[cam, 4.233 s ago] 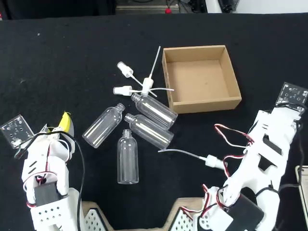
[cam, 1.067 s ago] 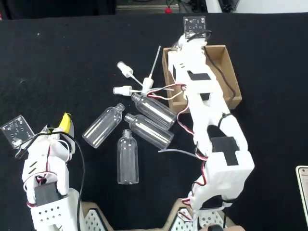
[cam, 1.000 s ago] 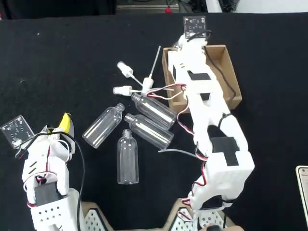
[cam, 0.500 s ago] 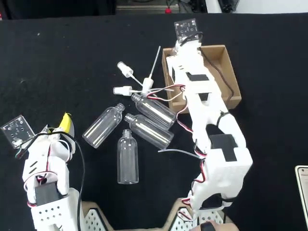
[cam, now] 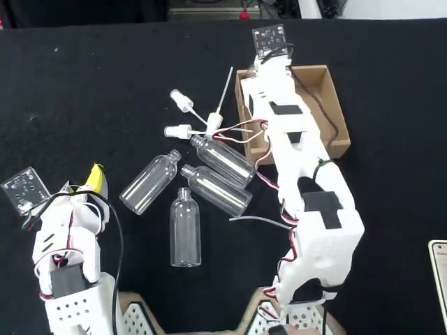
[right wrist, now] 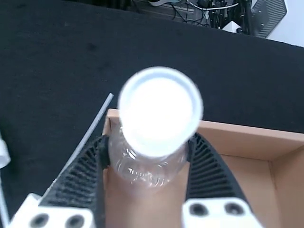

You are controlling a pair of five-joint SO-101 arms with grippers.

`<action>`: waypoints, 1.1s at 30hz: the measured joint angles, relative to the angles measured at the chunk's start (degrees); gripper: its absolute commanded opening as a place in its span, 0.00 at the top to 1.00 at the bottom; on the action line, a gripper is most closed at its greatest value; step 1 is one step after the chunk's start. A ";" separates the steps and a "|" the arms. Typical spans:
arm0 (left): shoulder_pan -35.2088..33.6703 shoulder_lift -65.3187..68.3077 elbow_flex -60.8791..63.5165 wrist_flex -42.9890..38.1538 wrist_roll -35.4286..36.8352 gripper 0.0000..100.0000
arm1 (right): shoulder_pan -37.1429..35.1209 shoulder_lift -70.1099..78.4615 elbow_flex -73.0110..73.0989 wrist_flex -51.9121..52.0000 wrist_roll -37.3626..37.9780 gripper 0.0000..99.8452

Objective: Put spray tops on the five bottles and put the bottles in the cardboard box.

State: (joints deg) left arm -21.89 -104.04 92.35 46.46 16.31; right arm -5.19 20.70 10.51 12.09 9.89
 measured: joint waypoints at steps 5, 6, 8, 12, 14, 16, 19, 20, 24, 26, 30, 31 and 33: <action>0.00 0.00 0.00 0.00 0.00 0.77 | -0.88 0.00 0.00 0.00 0.09 0.91; 0.00 0.00 0.00 0.00 0.00 0.77 | -0.88 0.00 0.00 0.00 0.09 0.91; 0.00 0.00 0.00 0.00 0.00 0.77 | -0.88 0.00 0.00 0.00 0.09 0.91; 0.00 0.00 0.00 0.00 0.00 0.77 | -0.88 0.00 0.00 0.00 0.09 0.82; 0.00 0.00 0.00 0.00 0.00 0.77 | -0.88 0.00 0.00 0.00 0.09 0.76; 0.00 0.00 0.00 0.00 0.00 0.77 | -0.88 0.00 0.00 0.00 0.09 0.74; 0.00 0.00 0.00 0.00 0.00 0.77 | -0.88 0.00 0.00 0.00 0.09 0.74; 0.00 0.00 0.00 0.00 0.00 0.77 | -0.88 0.00 0.00 0.00 0.09 0.74; 0.00 0.00 0.00 0.00 0.00 0.77 | -0.88 0.00 0.00 0.00 0.00 0.74; 0.00 0.00 0.00 0.00 0.00 0.77 | -0.88 0.00 0.00 0.00 0.00 0.74; 0.00 0.00 0.00 0.00 0.00 0.77 | -0.88 0.00 0.00 0.00 0.00 0.74; 0.00 0.00 0.00 0.00 0.00 0.77 | -0.88 0.00 0.00 0.35 0.00 0.74; 0.00 0.00 0.00 0.00 0.00 0.77 | -0.88 0.00 0.00 1.93 0.00 0.74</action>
State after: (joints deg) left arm -21.89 -104.04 92.35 46.46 16.31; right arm -6.07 20.70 10.51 14.02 9.89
